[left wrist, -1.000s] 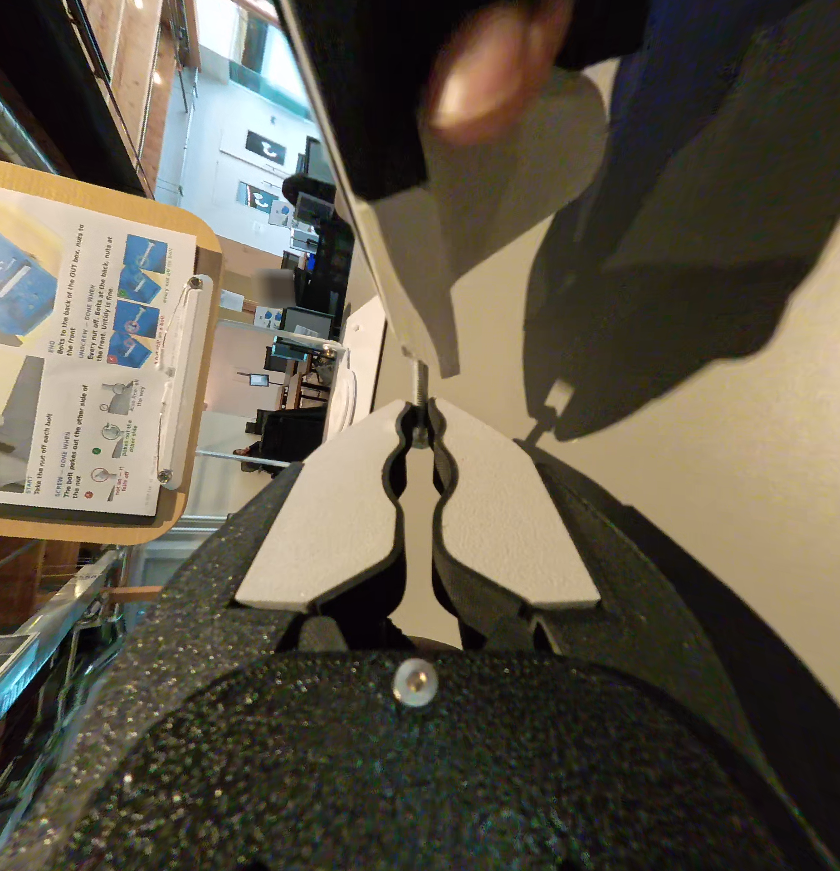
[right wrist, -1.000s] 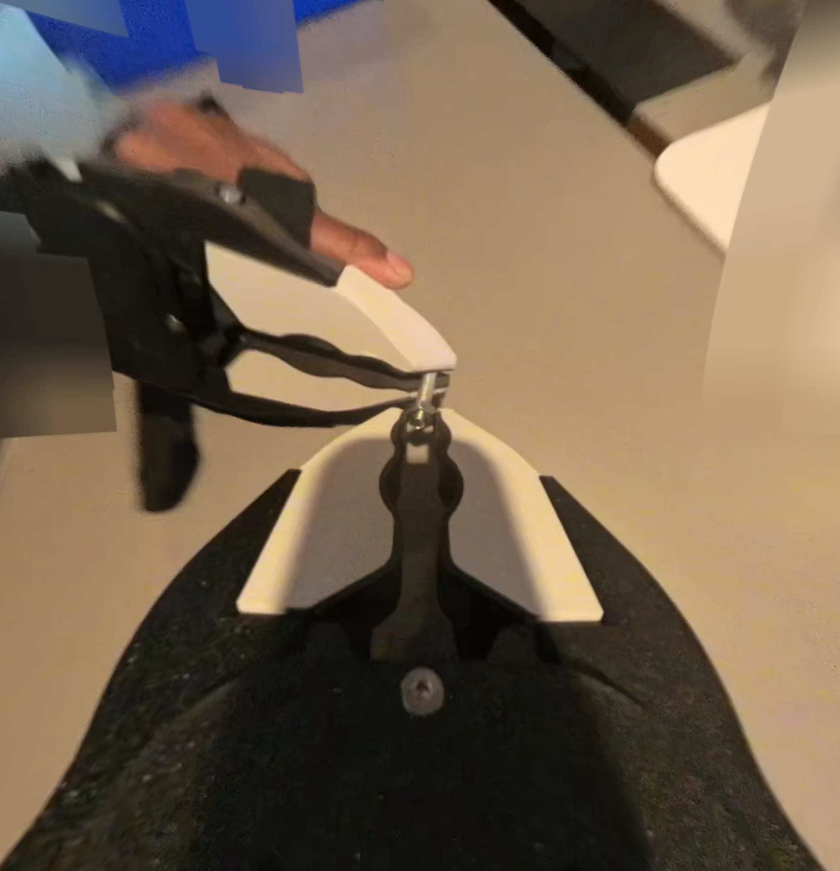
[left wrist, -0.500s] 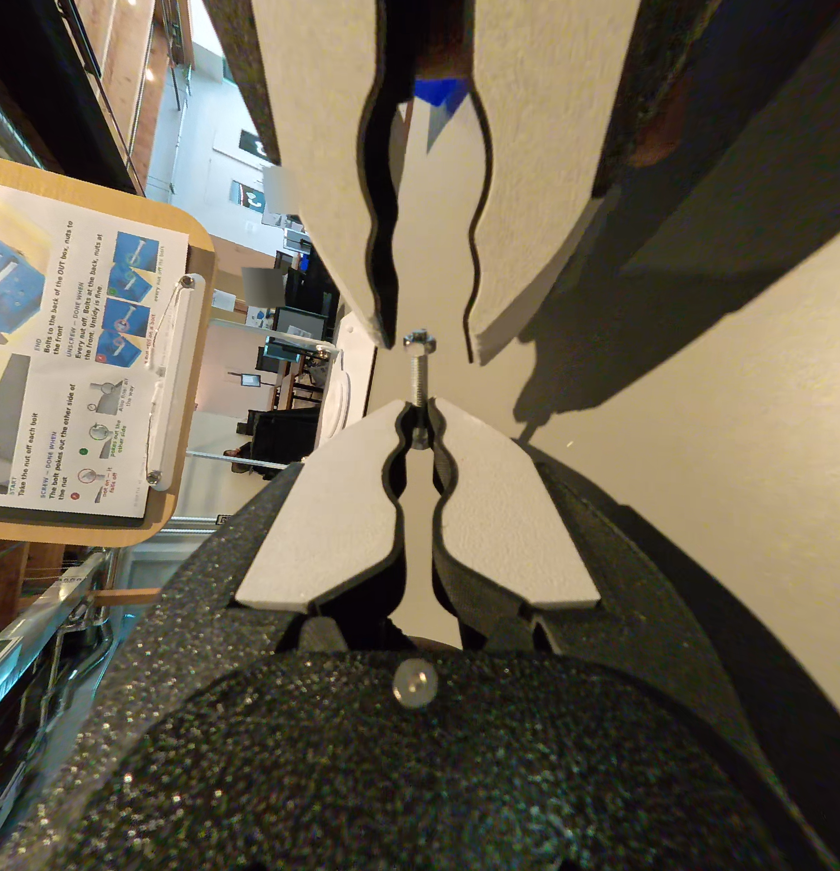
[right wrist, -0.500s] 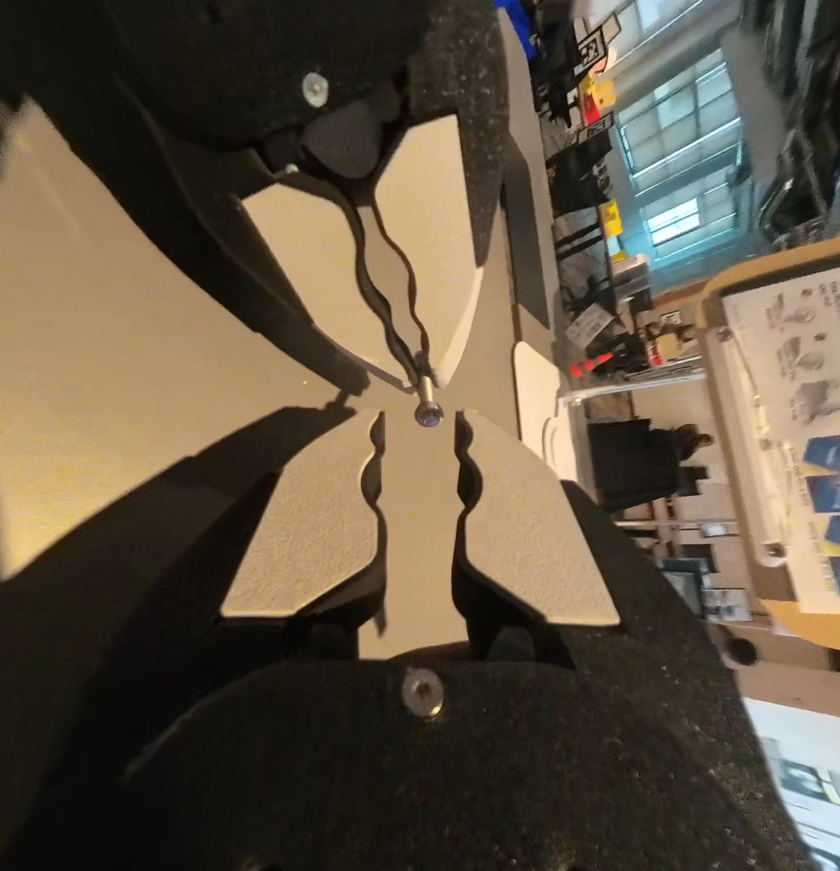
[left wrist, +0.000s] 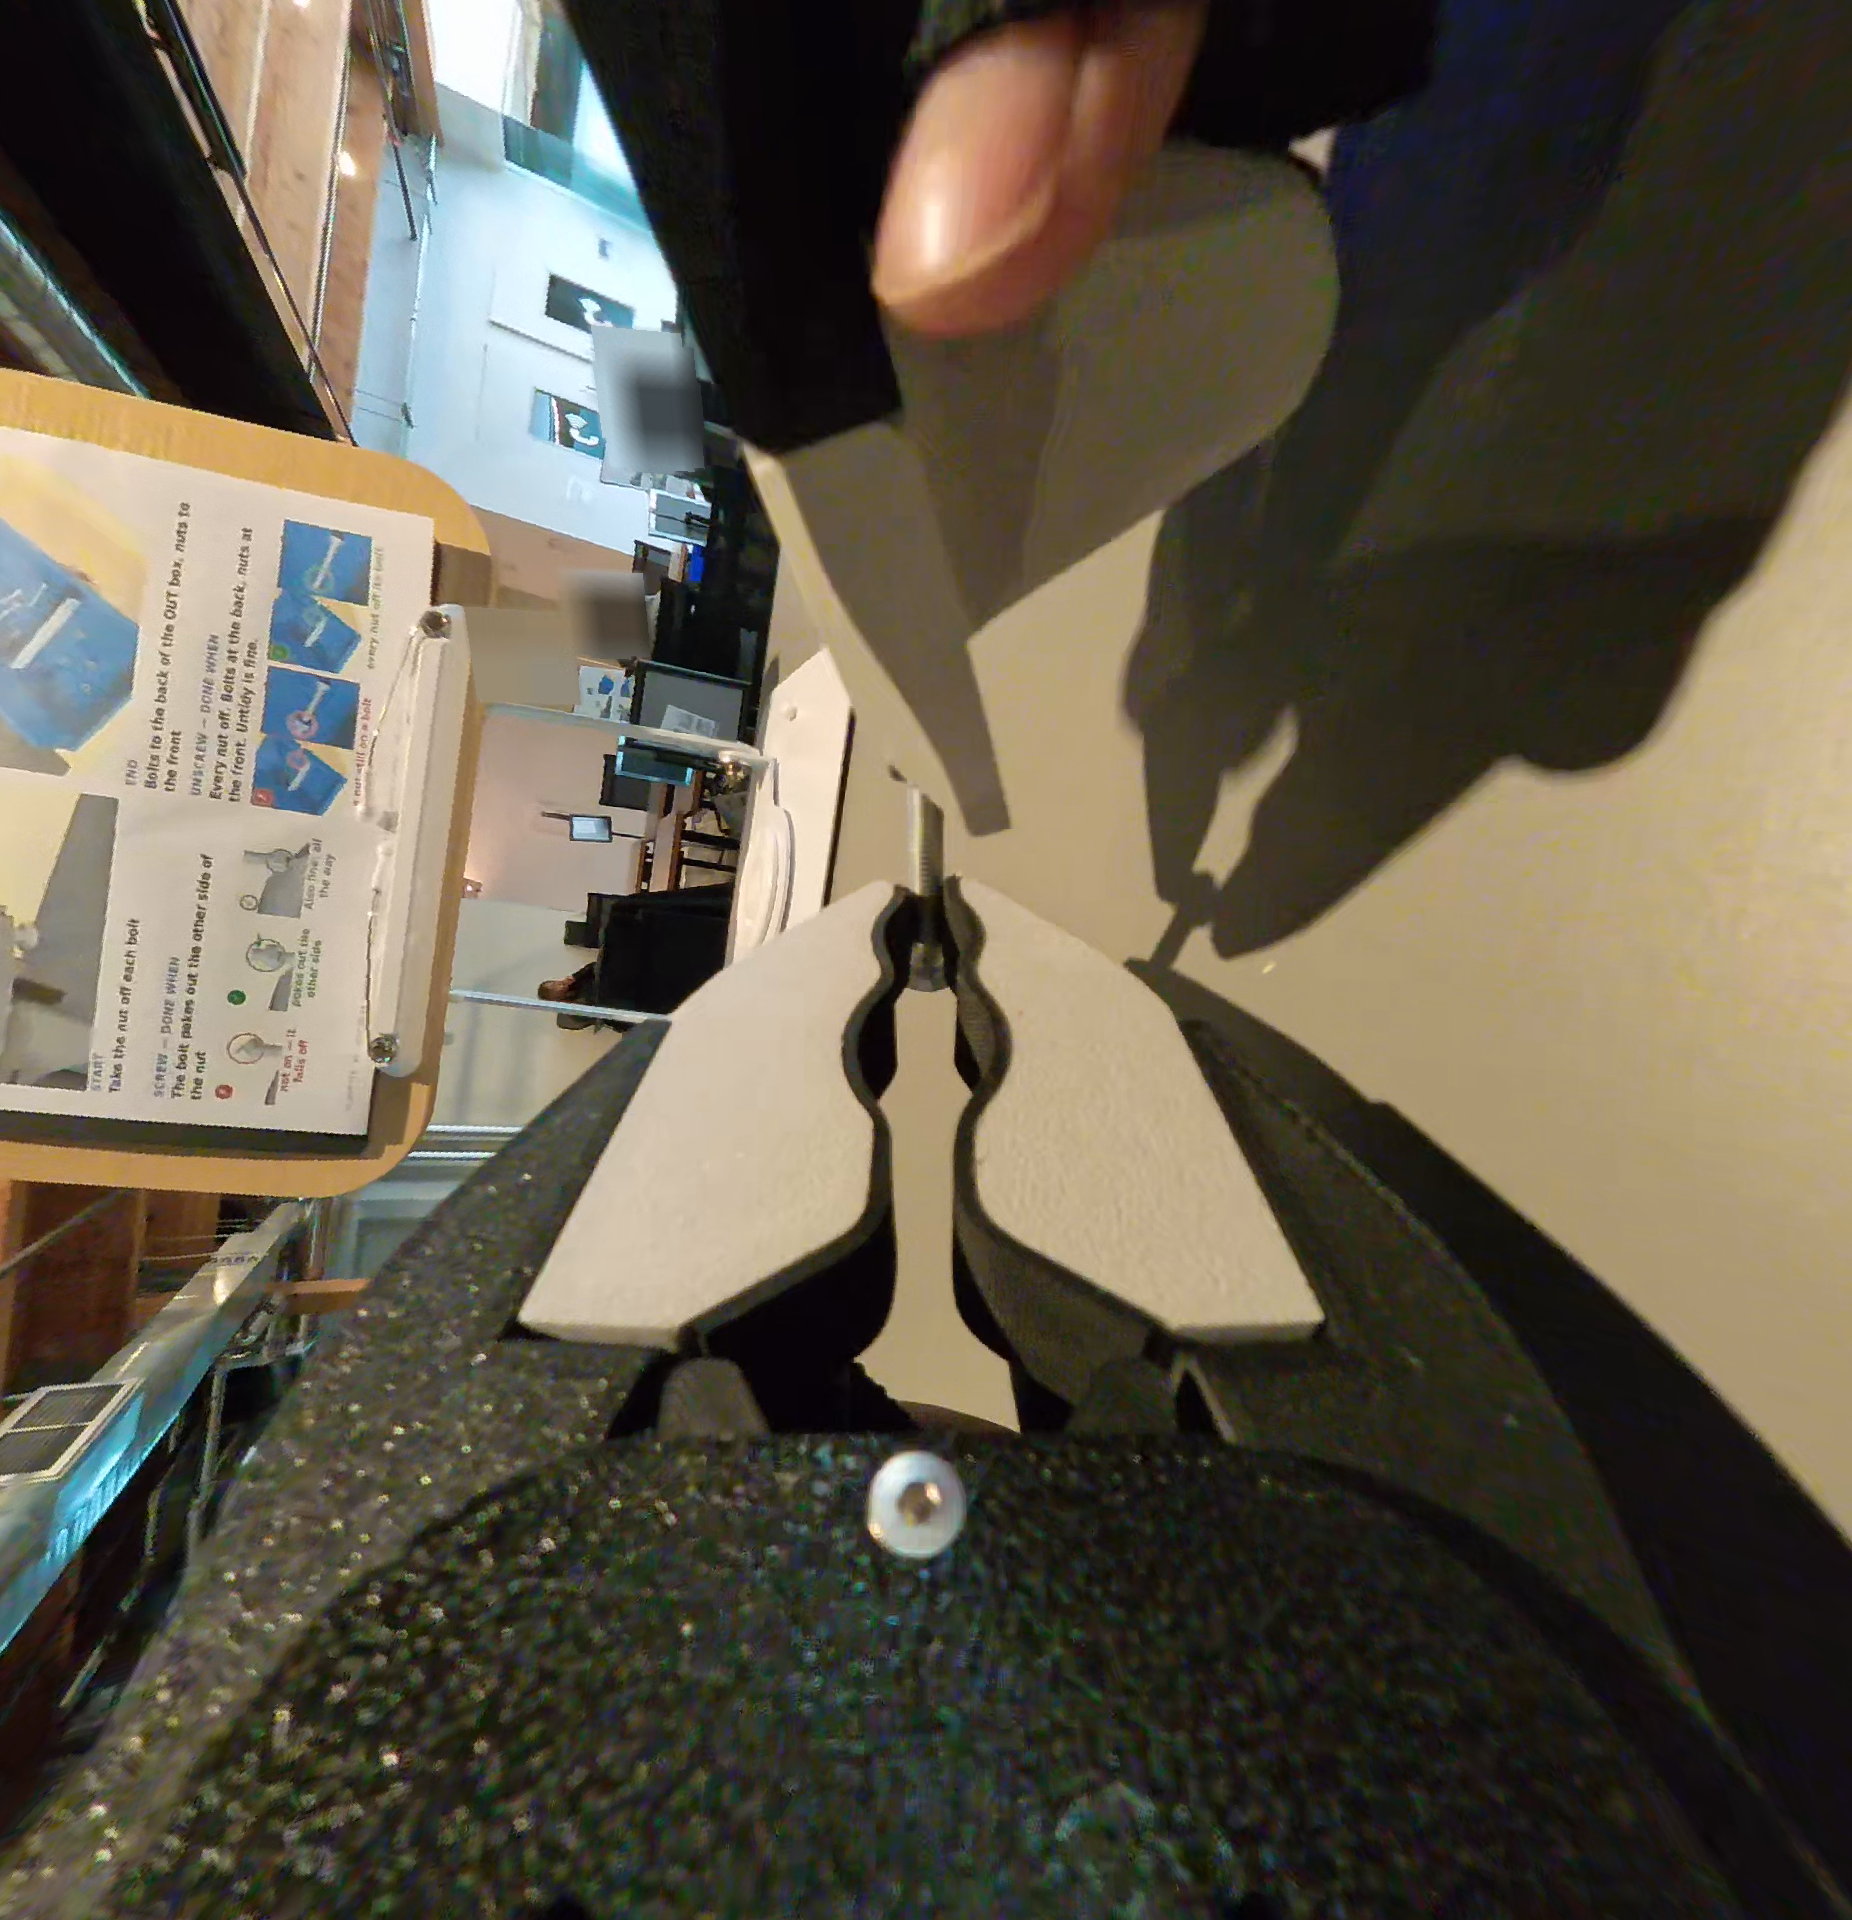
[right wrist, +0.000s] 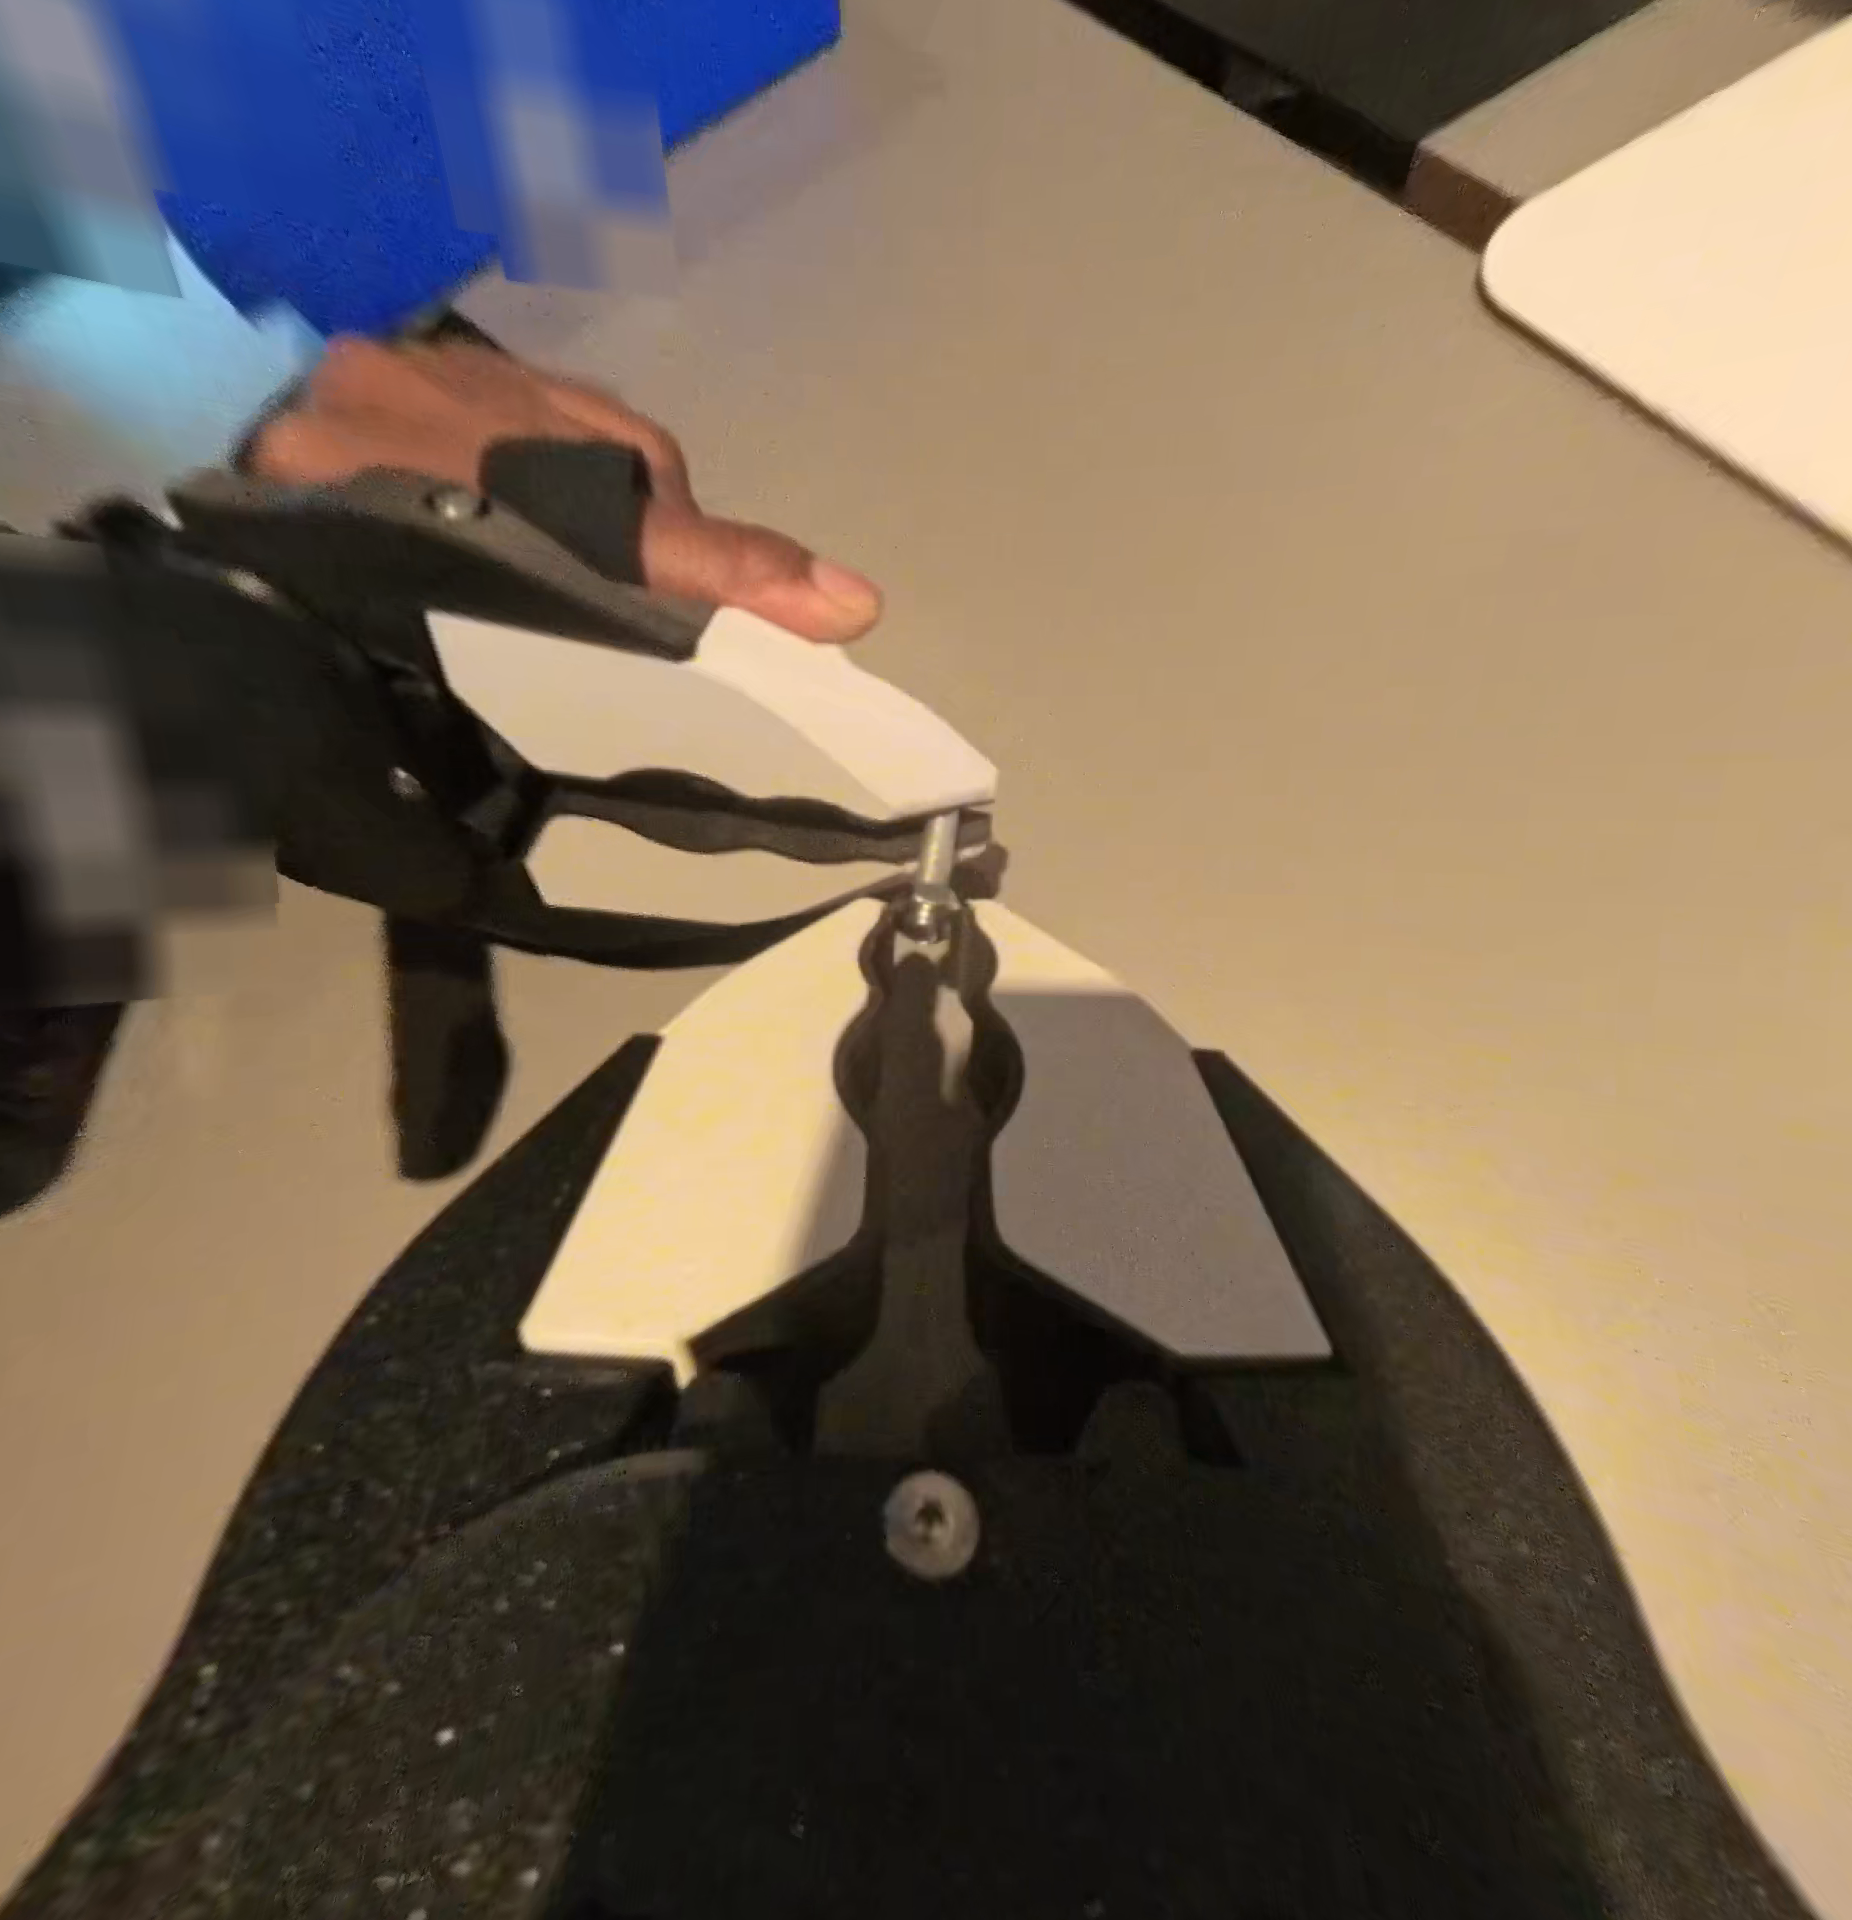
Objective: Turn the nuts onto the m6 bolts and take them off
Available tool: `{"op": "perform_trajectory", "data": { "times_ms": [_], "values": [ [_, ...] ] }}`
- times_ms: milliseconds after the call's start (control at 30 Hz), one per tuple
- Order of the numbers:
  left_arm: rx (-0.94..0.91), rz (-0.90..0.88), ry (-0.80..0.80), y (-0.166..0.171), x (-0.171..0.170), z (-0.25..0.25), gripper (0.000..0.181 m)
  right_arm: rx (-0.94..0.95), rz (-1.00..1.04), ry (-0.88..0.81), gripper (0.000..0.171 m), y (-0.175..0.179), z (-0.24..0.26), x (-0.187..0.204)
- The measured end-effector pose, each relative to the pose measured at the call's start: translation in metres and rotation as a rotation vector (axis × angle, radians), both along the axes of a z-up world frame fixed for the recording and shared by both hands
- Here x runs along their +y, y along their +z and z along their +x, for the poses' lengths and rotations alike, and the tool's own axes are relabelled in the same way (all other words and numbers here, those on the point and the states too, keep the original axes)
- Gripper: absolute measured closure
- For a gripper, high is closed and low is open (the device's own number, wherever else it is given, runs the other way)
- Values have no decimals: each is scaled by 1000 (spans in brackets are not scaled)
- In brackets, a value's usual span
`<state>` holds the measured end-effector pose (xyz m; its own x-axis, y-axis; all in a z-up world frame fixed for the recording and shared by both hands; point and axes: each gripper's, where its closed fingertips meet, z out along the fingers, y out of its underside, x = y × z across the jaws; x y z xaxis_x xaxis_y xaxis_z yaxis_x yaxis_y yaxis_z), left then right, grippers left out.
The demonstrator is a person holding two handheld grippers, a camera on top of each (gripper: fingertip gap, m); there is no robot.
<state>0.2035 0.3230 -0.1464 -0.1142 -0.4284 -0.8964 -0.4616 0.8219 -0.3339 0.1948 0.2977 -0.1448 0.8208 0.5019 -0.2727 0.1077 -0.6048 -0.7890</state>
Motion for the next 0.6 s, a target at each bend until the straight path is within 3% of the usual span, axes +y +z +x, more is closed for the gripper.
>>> {"op": "perform_trajectory", "data": {
  "times_ms": [33, 100, 200, 367, 467, 600],
  "values": [
    [-2, -4, -3, 0, -1, 1, 175, 44, 4, 8, 159, 2, 1, 0],
    [-2, -8, -5, 0, -2, 1, 175, 16, 76, 39, 142, 6, 3, 3],
    [-5, -20, -1, 0, -1, 1, 175, -272, 289, 77, 123, 9, 14, 8],
    [-2, -26, -5, -1, -2, 1, 175, -862, 617, 231, 135, 3, 16, 4],
    [-3, -30, -6, -1, -2, 1, 175, -963, 676, 291, 141, -4, 11, 1],
    [0, -26, -8, -1, -3, 1, 175, -957, 703, 266, 146, 1, 9, 3]
  ]
}}
